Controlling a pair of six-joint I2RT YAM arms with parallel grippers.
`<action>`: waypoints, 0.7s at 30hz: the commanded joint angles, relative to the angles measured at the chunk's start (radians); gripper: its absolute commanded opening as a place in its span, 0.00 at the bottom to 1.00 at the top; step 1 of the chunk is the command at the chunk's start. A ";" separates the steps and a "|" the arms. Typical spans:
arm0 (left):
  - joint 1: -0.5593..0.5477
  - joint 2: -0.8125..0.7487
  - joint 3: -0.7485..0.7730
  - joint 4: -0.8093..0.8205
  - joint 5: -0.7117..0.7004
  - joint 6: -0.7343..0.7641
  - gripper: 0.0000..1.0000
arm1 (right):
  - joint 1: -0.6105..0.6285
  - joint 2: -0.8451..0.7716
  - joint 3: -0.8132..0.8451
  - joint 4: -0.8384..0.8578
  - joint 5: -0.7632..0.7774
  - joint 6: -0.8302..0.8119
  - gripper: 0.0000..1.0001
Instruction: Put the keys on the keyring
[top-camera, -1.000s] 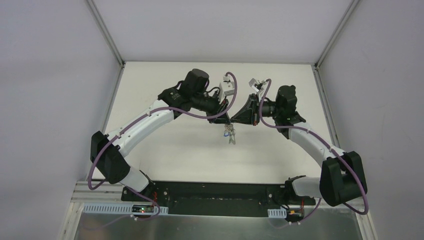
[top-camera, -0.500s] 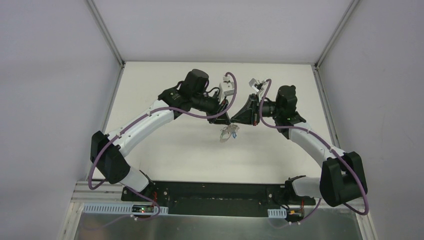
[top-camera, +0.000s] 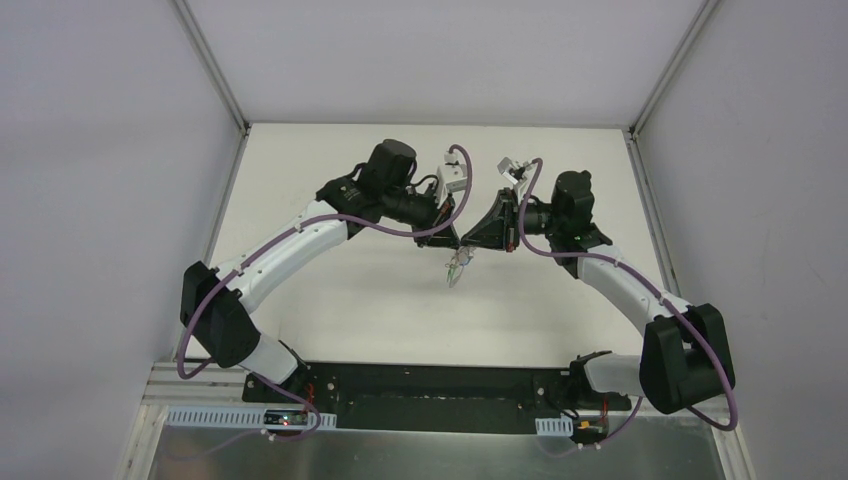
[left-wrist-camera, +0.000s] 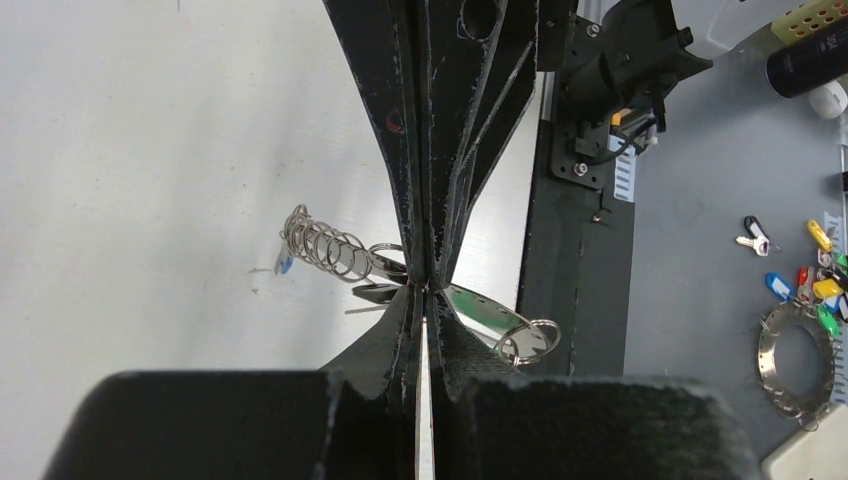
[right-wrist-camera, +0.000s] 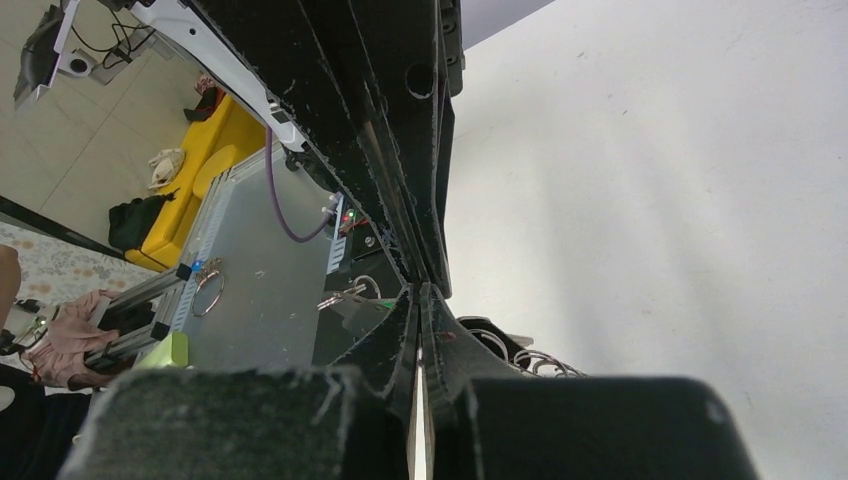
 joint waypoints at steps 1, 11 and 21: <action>-0.002 -0.052 -0.024 0.005 0.004 0.002 0.00 | -0.009 -0.044 0.000 0.049 0.001 -0.022 0.00; -0.004 -0.078 0.074 -0.176 -0.053 0.128 0.00 | -0.009 -0.054 0.039 -0.193 0.005 -0.259 0.06; -0.034 -0.074 0.115 -0.263 -0.082 0.201 0.00 | 0.007 -0.055 0.067 -0.232 -0.011 -0.283 0.16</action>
